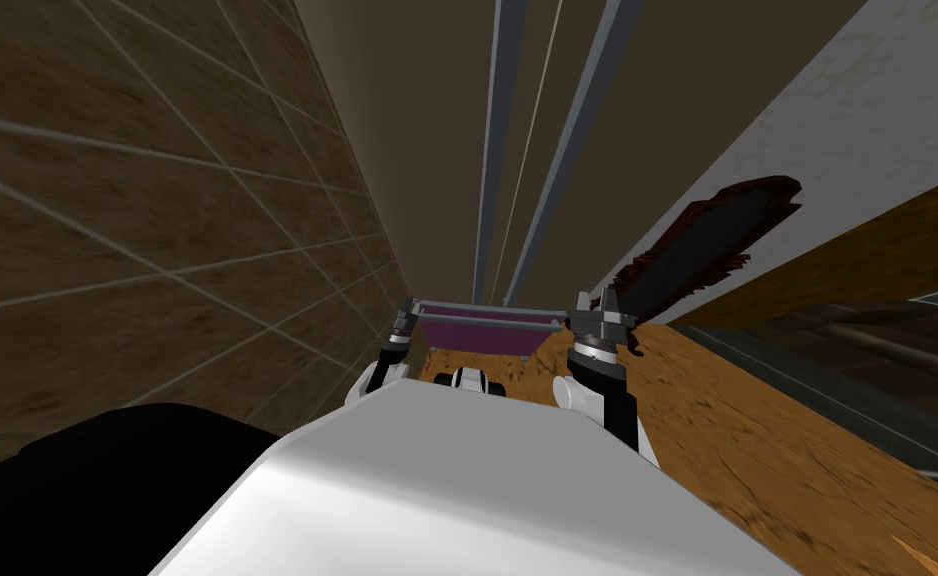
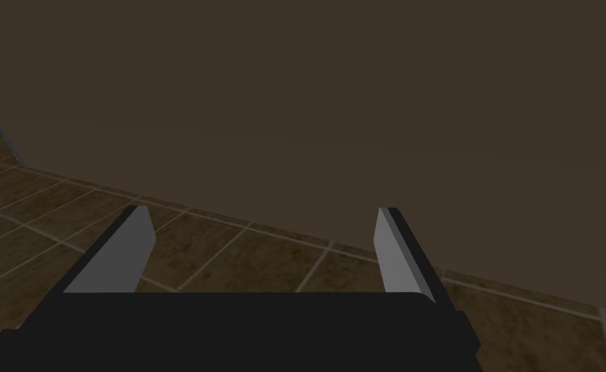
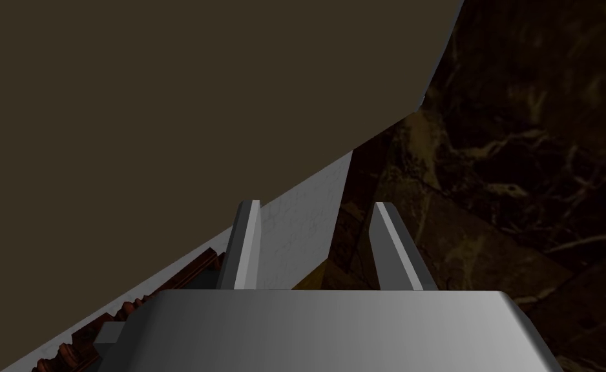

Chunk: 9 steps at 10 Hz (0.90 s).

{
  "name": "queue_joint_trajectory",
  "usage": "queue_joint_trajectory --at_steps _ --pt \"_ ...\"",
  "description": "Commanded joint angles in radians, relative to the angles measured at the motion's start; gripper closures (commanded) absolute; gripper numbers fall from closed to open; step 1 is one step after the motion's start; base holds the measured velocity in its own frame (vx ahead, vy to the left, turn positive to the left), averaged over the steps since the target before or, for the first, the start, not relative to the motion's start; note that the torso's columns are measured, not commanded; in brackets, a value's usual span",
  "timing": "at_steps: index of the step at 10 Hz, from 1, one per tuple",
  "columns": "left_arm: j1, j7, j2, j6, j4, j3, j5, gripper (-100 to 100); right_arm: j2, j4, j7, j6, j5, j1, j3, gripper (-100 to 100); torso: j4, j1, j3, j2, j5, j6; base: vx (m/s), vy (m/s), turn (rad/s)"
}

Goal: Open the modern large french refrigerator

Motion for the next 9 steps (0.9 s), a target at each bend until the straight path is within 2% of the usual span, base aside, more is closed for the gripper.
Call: queue_joint_trajectory --at_steps 1,4,9 --pt "-0.023 -0.001 0.008 -0.043 0.089 0.011 0.013 -100 0.000 0.000 0.000 0.000 0.000 0.000 0.000 0 0.000 0.000 0.000 0.000 0.000 0.000 0.019 0.021 -0.011" --pt "-0.033 -0.002 0.011 -0.071 0.164 0.017 0.020 -100 0.000 0.000 0.000 0.000 0.000 0.000 0.000 0 0.000 0.000 0.000 0.000 0.000 0.000 0.021 0.019 -0.009" --pt "-0.063 -0.006 0.014 -0.154 0.312 0.030 0.040 -100 0.000 0.000 0.000 0.000 0.000 0.000 0.000 0 0.000 0.000 0.000 0.000 0.000 0.000 0.026 0.015 -0.010"
